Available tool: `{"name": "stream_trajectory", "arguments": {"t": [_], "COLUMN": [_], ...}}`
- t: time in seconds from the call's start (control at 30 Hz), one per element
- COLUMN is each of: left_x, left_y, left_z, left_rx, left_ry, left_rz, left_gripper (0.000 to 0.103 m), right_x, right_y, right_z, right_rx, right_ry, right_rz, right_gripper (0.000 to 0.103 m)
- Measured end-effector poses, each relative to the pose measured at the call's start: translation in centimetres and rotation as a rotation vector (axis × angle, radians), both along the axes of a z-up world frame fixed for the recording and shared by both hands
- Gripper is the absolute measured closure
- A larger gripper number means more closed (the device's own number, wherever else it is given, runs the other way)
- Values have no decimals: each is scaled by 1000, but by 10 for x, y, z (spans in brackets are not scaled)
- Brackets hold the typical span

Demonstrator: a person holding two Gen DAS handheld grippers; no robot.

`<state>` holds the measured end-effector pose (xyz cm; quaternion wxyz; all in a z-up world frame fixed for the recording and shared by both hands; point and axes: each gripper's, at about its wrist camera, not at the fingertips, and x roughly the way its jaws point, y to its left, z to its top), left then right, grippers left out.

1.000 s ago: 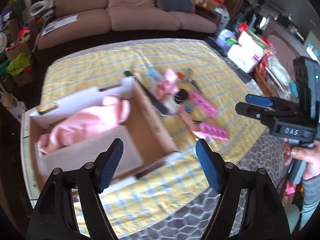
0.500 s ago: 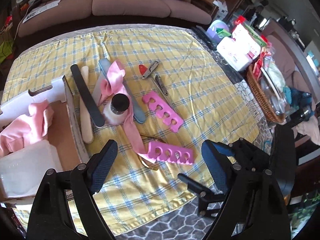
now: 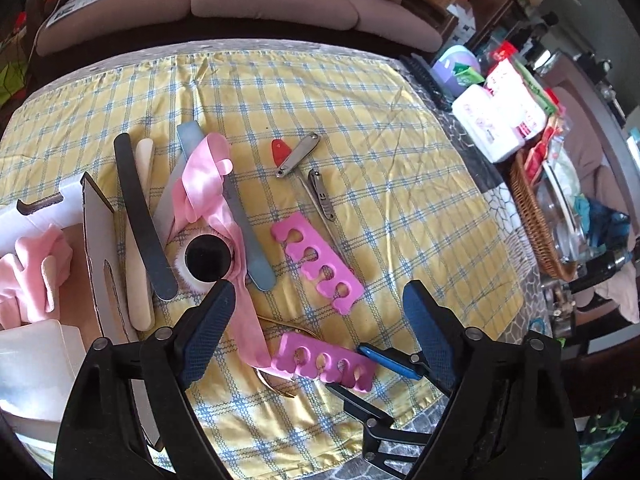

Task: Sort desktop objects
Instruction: 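Reach toward the pink foam toe separator and grasp it with the right tool, then carry the pink toe separator into the cardboard box beside the container with the right tool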

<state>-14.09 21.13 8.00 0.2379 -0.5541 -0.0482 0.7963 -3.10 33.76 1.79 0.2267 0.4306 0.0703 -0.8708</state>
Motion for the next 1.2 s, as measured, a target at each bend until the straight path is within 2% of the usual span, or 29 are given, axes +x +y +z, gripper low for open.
{"name": "stream_trajectory", "arguments": {"t": [0.07, 0.2, 0.4, 0.5, 0.57, 0.6, 0.73, 0.83, 1.0, 1.2], "left_x": [0, 3, -1, -3, -4, -4, 3, 6, 17, 40], "left_y": [5, 21, 56, 72, 77, 78, 82, 76, 63, 28], "left_z": [-4, -13, -44, -61, -70, -75, -77, -76, -66, -23], "left_rx": [-8, -33, -101, -176, -202, -207, -244, -230, -179, -70], "left_ry": [-1, 5, 1, 7, 8, 4, 73, 81, 89, 119], "left_rz": [-2, -21, 4, 23, 32, 31, -9, -36, -68, -98], "left_gripper": [19, 19, 20, 29, 40, 43, 54, 59, 60, 60], "right_x": [3, 19, 37, 39, 40, 38, 32, 30, 26, 26], "right_y": [11, 43, 118, 139, 144, 145, 141, 133, 125, 113], "right_z": [5, 23, 35, 34, 33, 35, 36, 32, 33, 48], "right_rx": [-44, -60, -108, -132, -143, -148, -155, -148, -156, -183], "right_ry": [-16, -3, -16, -25, -28, -28, -31, -39, -43, -27], "right_rz": [-26, -112, -348, -404, -416, -417, -405, -391, -387, -374], "right_gripper": [65, 65, 65, 65, 65, 65, 65, 65, 65, 65]}}
